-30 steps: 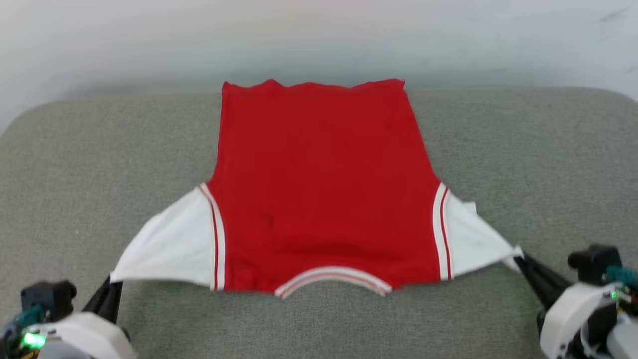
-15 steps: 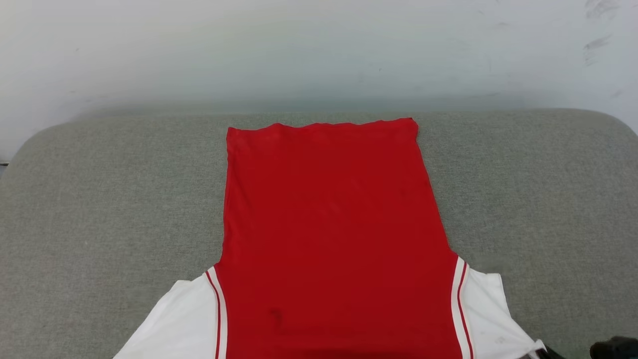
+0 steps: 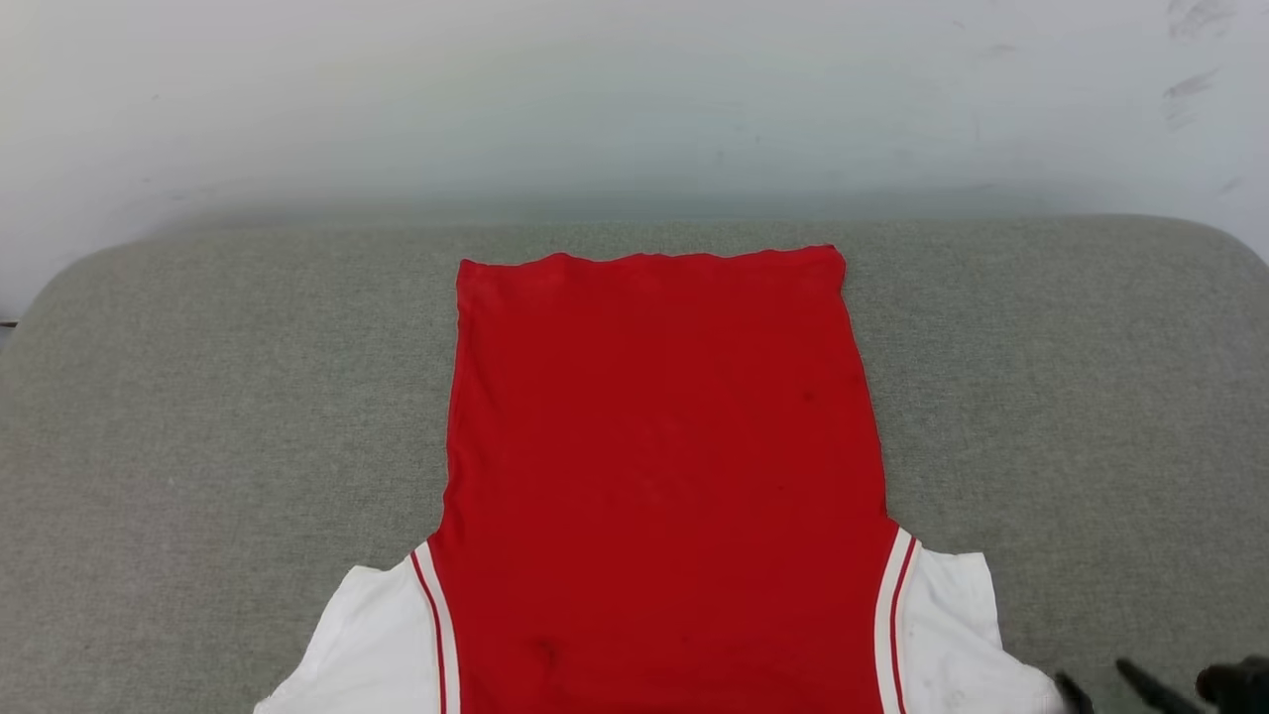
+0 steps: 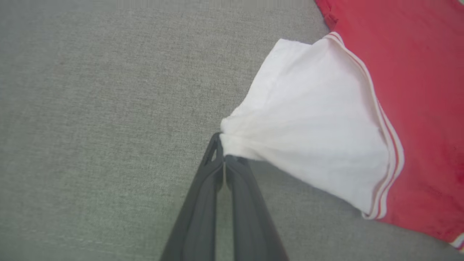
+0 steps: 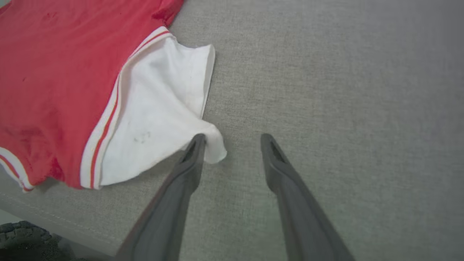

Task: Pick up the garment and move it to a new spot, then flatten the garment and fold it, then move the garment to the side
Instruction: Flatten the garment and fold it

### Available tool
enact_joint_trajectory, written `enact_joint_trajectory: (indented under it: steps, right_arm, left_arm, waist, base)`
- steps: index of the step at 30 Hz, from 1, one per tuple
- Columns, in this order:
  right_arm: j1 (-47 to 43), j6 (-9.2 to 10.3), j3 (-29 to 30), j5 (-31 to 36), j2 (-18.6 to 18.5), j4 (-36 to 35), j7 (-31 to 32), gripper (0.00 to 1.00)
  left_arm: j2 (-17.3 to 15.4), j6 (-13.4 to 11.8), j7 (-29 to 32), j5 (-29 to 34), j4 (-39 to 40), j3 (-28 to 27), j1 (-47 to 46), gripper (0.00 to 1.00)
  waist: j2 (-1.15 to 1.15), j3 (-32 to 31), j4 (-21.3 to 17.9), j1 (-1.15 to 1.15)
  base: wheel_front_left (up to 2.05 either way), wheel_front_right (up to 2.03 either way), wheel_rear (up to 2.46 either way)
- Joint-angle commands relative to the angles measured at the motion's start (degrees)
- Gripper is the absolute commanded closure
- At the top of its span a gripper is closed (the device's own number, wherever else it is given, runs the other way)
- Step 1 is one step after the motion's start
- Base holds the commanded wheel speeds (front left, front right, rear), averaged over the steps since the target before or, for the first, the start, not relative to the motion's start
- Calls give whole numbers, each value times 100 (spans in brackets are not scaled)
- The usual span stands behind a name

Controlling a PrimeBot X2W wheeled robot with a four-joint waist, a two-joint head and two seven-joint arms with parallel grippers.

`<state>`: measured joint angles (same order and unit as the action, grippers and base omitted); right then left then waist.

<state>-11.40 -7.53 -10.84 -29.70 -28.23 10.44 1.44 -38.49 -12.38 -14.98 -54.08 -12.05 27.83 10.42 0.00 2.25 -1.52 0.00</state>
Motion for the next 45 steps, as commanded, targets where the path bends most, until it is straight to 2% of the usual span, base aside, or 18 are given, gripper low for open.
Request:
enact_joint_trajectory:
  steps: [1,5,10,16,23,28,33,37,41,45]
  right_arm:
    - [110,9,109,53,32,-125,20,0]
    - [280,9,637,168,26,-644,164,0]
    - [1001,8,1257,349,-16,-1486,488,0]
    - [2690,8,1135,365,-225,-1841,1238,0]
    - [4969,9,501,188,-463,-1036,2559,0]
    - [6237,8,103,-53,-552,-100,4250,0]
    - [7210,7,-117,148,-494,645,5713,0]
    - [7635,7,-291,405,-441,985,6377,0]
    - [7766,7,-308,647,-344,1254,6558,0]
    - [7531,7,-432,725,-425,1498,6756,0]
  left_arm:
    - [53,11,-28,76,52,-32,-72,100]
    - [144,6,-28,284,216,-144,-174,100]
    - [245,-5,-28,530,424,-273,-331,100]
    - [384,87,-28,855,632,-323,-783,100]
    - [758,285,-27,1231,639,-333,-1476,100]
    - [1102,490,-27,1548,645,-410,-1795,100]
    - [1465,707,-27,1813,648,-576,-2032,100]
    - [1733,889,-27,2011,607,-731,-2174,100]
    - [1963,1058,-20,2188,524,-885,-2281,100]
    - [2167,1224,-2,2352,427,-1011,-2366,100]
  waist:
    - [0,30,17,0]
    - [0,141,82,0]
    - [0,398,189,0]
    - [0,983,499,0]
    - [0,1797,1015,0]
    - [0,2306,1365,0]
    - [0,2794,1635,0]
    - [0,3102,1813,0]
    - [0,3357,1946,0]
    - [0,3527,2063,0]
  base:
    - [0,0,0]
    - [0,0,0]
    - [0,0,0]
    - [0,0,0]
    - [0,0,0]
    - [0,0,0]
    - [0,0,0]
    - [0,0,0]
    - [0,0,0]
    - [0,0,0]
